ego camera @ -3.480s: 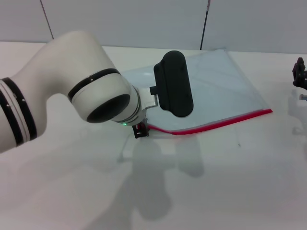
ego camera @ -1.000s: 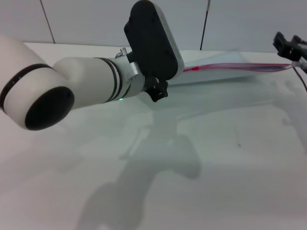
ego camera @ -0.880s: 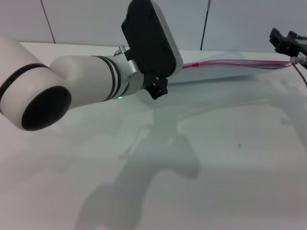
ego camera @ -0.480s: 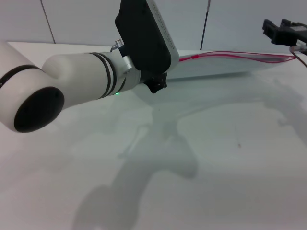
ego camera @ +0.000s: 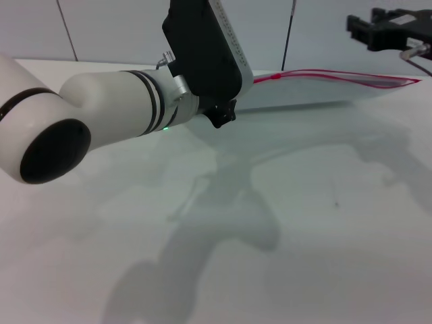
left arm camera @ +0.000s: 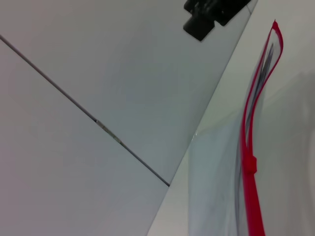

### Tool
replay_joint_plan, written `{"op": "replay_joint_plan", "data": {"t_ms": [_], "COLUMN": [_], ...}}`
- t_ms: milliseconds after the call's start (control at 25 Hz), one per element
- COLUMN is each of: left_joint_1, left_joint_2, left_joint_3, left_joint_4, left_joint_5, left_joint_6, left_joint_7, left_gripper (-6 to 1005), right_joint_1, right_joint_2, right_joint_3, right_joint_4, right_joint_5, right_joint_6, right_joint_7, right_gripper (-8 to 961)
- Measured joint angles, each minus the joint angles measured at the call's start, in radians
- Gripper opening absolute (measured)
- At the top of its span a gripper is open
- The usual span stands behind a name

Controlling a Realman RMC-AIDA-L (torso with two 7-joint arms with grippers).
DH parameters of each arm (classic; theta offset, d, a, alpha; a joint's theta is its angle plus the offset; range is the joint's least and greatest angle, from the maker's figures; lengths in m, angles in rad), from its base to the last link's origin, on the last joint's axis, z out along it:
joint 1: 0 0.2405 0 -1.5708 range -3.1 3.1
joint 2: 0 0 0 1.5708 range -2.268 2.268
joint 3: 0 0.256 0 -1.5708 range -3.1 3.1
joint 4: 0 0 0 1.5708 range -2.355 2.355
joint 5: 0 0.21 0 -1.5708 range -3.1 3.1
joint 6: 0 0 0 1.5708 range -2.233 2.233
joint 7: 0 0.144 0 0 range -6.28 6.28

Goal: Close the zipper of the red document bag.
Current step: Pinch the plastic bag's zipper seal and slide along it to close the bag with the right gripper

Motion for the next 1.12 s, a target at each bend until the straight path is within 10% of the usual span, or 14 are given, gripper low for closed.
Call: {"op": "replay_joint_plan", "data": {"t_ms": [600,1120], "left_joint_1": [0.003,0.009], "left_joint_2": [0.001,0.002], "left_joint_3": [-0.017,-0.019], "left_joint_4": [-0.019,-0.056], "left_joint_5": [-0.002,-0.002], "left_joint_6": [-0.013,-0.021], "left_joint_7": [0.021,0.024], "left_gripper": [58,59], "right_joint_1": [-0.006,-0.081], "right_joint_2": [0.001,0.004], "right_joint_3": [-0.06,-0.299], "right_joint_4": [-0.153,-0.255], "right_joint_5": [-0.037,-0.228], "right_joint_6": [-0.287,-0.054], "right_joint_7": [-0.383,-0.397], "right_gripper": [468,468]}}
